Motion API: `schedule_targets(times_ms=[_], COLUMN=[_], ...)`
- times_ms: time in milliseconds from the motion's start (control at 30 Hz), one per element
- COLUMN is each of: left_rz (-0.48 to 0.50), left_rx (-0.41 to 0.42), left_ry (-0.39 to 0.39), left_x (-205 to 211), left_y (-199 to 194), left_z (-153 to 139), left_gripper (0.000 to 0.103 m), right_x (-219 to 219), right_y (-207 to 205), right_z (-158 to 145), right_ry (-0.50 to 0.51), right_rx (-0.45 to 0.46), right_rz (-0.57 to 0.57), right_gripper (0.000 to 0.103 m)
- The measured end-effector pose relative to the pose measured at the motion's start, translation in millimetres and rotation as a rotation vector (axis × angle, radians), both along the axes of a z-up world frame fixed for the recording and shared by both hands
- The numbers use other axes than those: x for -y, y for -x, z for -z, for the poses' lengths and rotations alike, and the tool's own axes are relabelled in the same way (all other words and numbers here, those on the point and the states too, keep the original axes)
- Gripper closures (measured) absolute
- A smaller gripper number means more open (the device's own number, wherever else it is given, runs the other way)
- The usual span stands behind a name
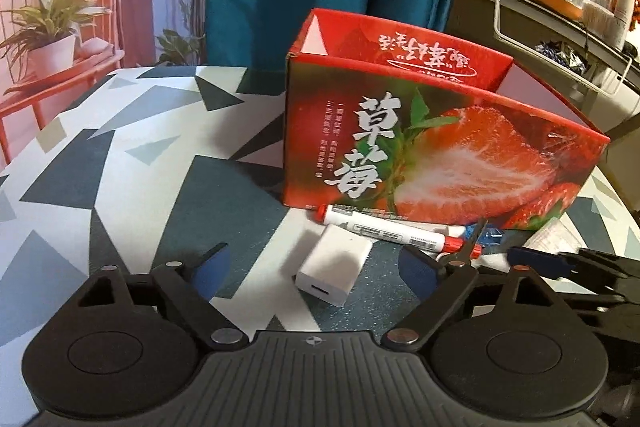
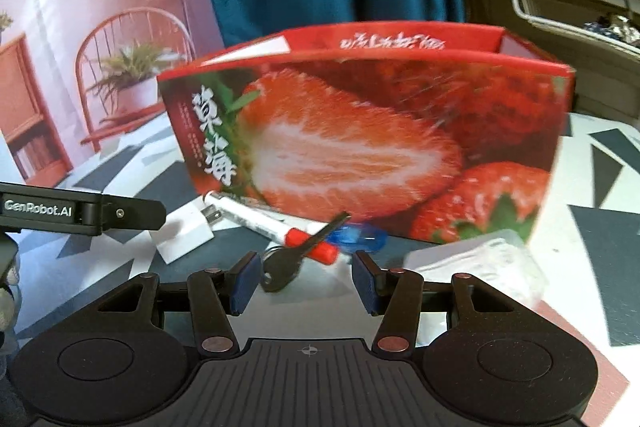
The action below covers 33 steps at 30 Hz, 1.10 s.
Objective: Organize rigid objects
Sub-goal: 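Lower both grippers toward the black key in front of the box, then close the left gripper on the white charger while the right grips the black key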
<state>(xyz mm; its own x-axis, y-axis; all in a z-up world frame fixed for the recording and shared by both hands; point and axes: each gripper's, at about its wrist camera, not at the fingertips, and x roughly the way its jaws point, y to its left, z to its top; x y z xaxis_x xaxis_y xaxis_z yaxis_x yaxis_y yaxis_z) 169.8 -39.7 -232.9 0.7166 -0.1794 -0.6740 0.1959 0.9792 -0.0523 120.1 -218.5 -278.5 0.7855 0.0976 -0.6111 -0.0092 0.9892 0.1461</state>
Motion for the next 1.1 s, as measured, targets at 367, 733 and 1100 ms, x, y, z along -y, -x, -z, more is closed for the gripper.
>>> schedule_targets(times_ms=[367, 733, 1100], left_rz=[0.099, 0.152, 0.222], left_rx=[-0.019, -0.061, -0.092], left_ry=[0.090, 0.111, 0.154], left_x=[11, 23, 30], left_y=[-7, -13, -8], left_z=[-5, 5, 11], left_gripper=[0.054, 0.061, 0.077], right_x=[-8, -5, 7], right_y=[-18, -17, -15], right_z=[13, 15, 16], right_ry=[-0.016, -0.036, -0.118], right_rx=[-0.034, -0.022, -0.025], right_rz=[-0.016, -0.035, -0.023], right_gripper=[0.072, 0.079, 0.090])
